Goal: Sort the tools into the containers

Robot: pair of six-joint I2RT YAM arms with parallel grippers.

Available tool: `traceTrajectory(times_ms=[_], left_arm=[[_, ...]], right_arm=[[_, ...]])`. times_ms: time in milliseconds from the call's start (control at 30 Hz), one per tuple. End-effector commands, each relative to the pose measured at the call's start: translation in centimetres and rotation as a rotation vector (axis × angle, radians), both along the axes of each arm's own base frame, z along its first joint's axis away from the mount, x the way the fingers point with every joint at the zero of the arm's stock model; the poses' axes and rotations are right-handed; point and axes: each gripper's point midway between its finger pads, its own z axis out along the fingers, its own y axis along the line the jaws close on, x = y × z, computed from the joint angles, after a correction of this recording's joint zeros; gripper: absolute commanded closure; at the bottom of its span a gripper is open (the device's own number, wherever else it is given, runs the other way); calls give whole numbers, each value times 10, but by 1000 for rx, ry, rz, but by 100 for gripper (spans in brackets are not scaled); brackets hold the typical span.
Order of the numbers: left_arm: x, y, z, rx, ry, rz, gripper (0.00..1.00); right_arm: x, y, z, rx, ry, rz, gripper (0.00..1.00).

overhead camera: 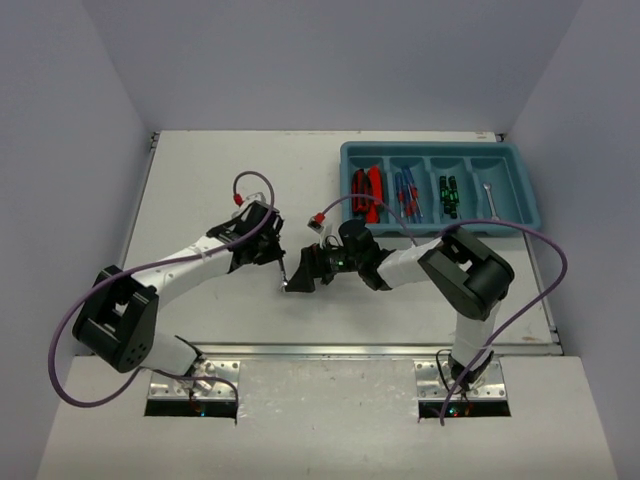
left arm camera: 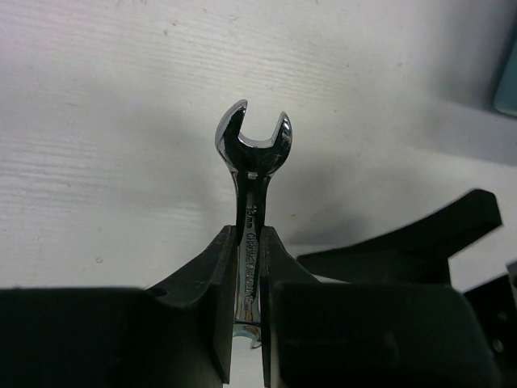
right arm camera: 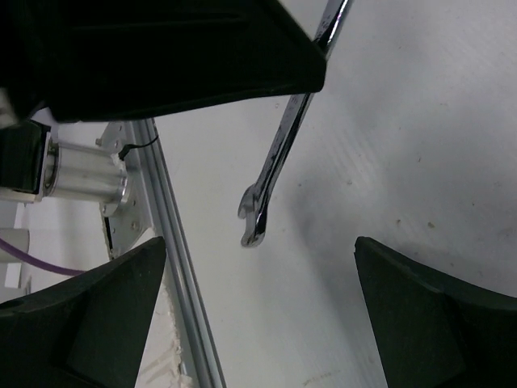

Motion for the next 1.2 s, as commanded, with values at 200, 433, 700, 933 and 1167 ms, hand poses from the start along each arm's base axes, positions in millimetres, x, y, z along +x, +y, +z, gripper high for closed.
traceTrajectory(times_ms=[200,433,700,933,1167], left_arm=[[-7,-42,60,-263,-163,-59,100],[-6,-38,64,-231,-180,-57,84],[-4,38,142,105,-298,73,0],[-48,71,145,256,-240,-51,0],[-70,76,153,207,-333,-133,0]], right_arm=[[17,33,36,194,-75,34,35],[9,20,54,226,-120,1,100],[32,-71,39,-80,-55,-247,100],[110,-235,60,-733,-189,-606,100],[188,-428,114,-1091,-191,-1090,100]])
